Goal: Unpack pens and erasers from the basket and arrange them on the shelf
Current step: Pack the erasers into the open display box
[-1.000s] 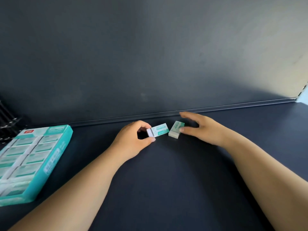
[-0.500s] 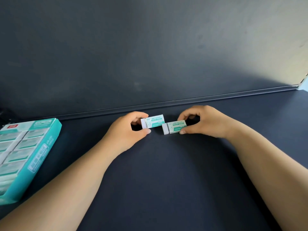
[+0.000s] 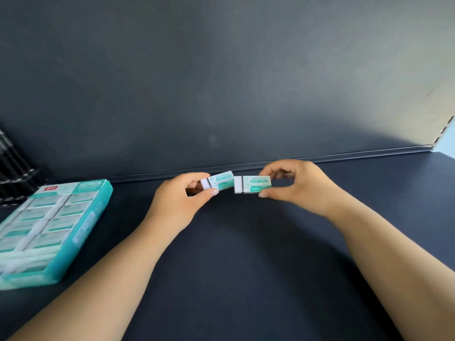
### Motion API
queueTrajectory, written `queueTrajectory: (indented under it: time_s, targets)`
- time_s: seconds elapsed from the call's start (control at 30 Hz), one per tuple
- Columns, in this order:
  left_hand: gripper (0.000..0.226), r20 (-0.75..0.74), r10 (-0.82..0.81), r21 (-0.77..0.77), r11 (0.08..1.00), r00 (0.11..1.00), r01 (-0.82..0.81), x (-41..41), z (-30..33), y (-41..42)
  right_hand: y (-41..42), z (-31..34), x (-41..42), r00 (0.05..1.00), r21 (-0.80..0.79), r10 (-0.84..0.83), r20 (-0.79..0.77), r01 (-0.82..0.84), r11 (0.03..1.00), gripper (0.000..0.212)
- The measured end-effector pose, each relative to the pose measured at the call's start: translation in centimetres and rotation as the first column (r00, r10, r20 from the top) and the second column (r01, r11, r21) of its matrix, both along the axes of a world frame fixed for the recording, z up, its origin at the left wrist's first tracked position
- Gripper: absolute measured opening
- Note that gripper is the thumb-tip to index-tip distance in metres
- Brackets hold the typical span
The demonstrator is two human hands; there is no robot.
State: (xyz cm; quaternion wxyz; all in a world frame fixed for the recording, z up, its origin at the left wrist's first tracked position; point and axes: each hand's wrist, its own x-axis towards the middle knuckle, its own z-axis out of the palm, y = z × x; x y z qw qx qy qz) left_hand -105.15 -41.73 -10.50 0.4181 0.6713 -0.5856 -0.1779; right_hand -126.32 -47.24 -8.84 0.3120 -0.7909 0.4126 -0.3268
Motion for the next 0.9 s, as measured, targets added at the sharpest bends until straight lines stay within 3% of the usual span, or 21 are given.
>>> queueTrajectory:
  time_s: [0.13, 0.27, 0.4, 0.63, 0.9]
  targets:
    - [0.02, 0.027, 0.034, -0.111, 0.993, 0.999, -0.031, 3.2, 2.8, 4.2, 2.9, 2.3, 2.3, 0.99, -0.044, 0.026, 0.136, -0.02, 0.999, 0.027]
    - [0.017, 0.111, 0.091, -0.196, 0.978, 0.99, -0.068, 8.6, 4.6, 8.3, 6.7, 3.7, 6.8, 0.991, -0.066, 0.088, 0.099, -0.082, 0.994, 0.024]
    - [0.018, 0.147, 0.084, -0.157, 0.986, 0.986, -0.061, 15.3, 4.5, 11.6, 10.0, 3.9, 13.0, 0.992, -0.096, 0.127, 0.022, -0.125, 0.988, 0.022]
    - [0.025, -0.022, 0.006, -0.135, 0.991, 1.0, -0.009, 24.9, 2.5, 14.4, 12.9, 3.1, 22.6, 0.992, -0.084, 0.102, -0.072, -0.108, 0.991, 0.019]
    - [0.021, -0.098, -0.144, -0.111, 0.985, 0.985, 0.133, 28.1, 0.7, 14.0, 14.4, 2.0, 27.5, 0.975, 0.0, 0.038, -0.218, -0.038, 0.999, 0.023]
